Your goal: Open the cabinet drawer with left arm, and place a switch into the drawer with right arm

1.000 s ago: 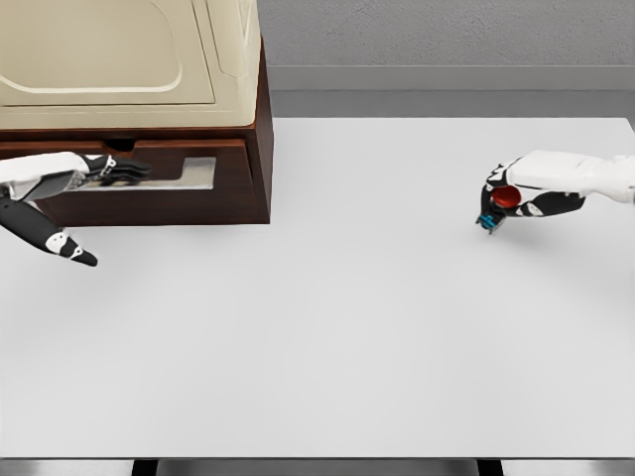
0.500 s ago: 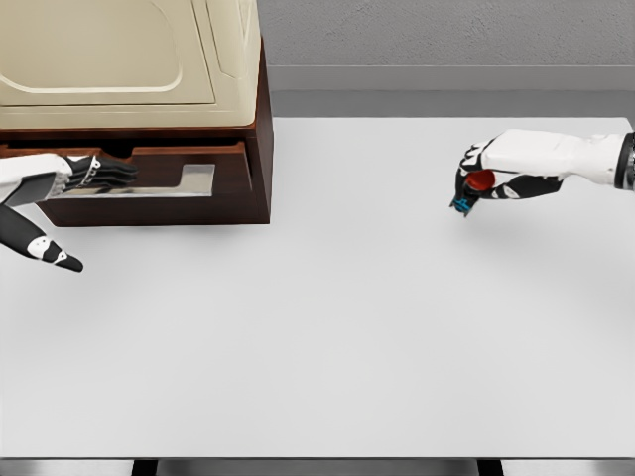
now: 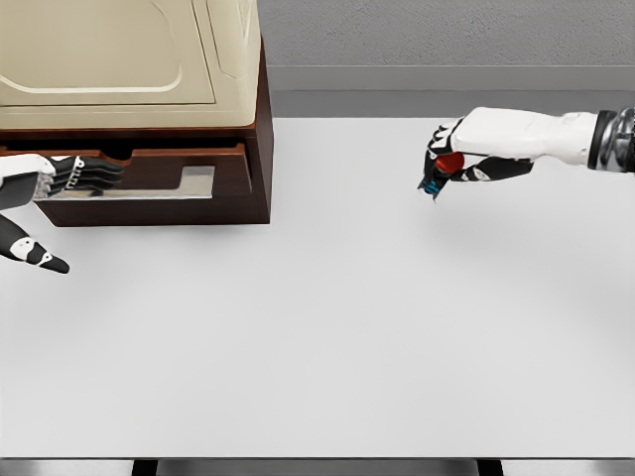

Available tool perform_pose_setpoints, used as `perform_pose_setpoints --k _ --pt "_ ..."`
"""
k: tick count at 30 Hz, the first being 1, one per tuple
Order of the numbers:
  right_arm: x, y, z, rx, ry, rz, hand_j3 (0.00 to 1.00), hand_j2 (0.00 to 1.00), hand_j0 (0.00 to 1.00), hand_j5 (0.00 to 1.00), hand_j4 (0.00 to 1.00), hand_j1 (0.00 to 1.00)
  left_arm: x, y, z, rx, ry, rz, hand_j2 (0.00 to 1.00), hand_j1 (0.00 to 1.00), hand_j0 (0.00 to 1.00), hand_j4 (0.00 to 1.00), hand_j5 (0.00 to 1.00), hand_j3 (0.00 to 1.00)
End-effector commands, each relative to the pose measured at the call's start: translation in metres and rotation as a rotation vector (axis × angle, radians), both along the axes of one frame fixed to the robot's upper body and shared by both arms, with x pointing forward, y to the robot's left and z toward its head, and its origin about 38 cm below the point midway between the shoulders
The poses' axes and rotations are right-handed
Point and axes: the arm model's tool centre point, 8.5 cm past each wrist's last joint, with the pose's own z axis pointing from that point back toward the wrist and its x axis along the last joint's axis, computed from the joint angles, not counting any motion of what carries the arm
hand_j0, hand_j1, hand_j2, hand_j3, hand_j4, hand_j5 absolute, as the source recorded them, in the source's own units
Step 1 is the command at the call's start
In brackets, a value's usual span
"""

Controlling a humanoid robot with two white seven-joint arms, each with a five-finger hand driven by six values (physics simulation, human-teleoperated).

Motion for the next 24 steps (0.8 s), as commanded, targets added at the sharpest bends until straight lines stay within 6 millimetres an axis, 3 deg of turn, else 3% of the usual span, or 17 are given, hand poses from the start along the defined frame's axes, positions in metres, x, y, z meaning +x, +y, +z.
perform_pose_setpoints --k 1,24 --pt "0.000 0.007 -0.004 0.009 0.011 0.012 0.47 0.47 0.47 0.47 0.47 0.47 -0.001 0.002 0.001 0.003 0.002 0.007 1.00 1.00 1.00 1.00 1.00 1.00" --pt "0.003 0.074 0.019 0.010 -0.041 0.167 0.47 0.47 0.47 0.47 0.47 0.47 -0.010 0.010 -0.008 -0.113 0.137 0.074 1.00 1.00 1.00 1.00 1.00 1.00"
